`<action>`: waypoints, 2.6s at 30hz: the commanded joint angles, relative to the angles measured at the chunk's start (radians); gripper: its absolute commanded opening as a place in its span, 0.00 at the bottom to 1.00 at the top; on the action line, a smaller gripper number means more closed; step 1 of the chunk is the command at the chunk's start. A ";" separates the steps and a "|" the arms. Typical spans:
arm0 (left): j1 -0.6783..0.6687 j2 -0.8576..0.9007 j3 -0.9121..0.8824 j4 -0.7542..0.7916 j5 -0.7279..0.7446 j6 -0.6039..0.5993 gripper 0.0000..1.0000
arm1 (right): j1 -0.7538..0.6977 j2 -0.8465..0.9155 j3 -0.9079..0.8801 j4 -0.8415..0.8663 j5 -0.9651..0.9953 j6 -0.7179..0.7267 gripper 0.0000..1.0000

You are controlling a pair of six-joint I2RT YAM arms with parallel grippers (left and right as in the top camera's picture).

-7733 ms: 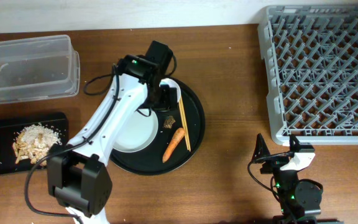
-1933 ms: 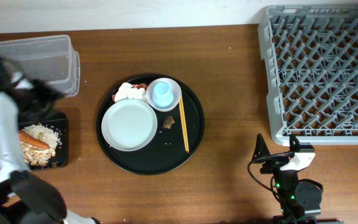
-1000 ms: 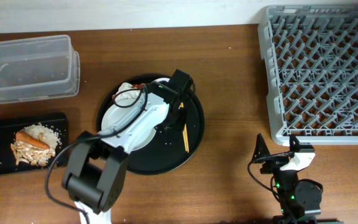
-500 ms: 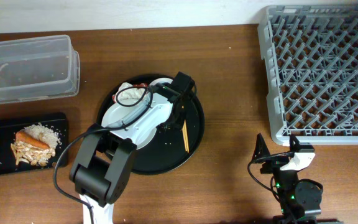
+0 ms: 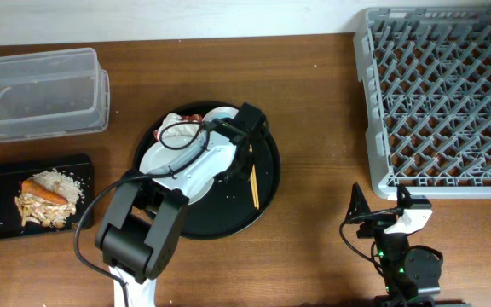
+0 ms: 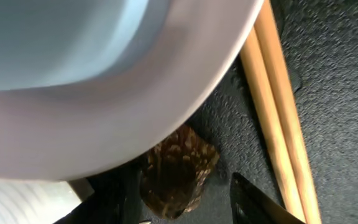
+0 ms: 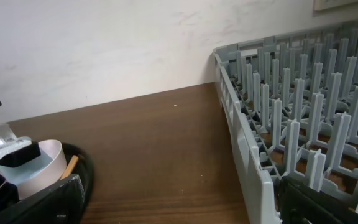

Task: Sort waste into correct bins and load items into the dishwasher rack
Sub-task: 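Grasp the brown mushroom-like lump with the left gripper, then carry the brown lump left and drop it onto the black tray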

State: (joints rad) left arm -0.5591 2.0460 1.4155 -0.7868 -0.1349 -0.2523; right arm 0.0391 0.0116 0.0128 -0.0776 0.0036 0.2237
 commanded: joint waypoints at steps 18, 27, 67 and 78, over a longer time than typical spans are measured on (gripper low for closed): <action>0.001 0.003 -0.055 0.051 0.008 0.016 0.47 | 0.005 -0.008 -0.007 -0.004 0.008 -0.010 0.98; 0.001 0.003 -0.058 0.052 0.030 0.016 0.37 | 0.005 -0.008 -0.007 -0.004 0.008 -0.010 0.98; 0.684 -0.359 0.072 -0.140 0.033 -0.252 0.23 | 0.005 -0.008 -0.007 -0.004 0.008 -0.010 0.98; 1.069 -0.299 0.070 -0.115 0.033 -0.279 0.23 | 0.005 -0.008 -0.007 -0.004 0.008 -0.010 0.98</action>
State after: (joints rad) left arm 0.4358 1.7069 1.4700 -0.8932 -0.1040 -0.5106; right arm 0.0391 0.0116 0.0128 -0.0776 0.0036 0.2241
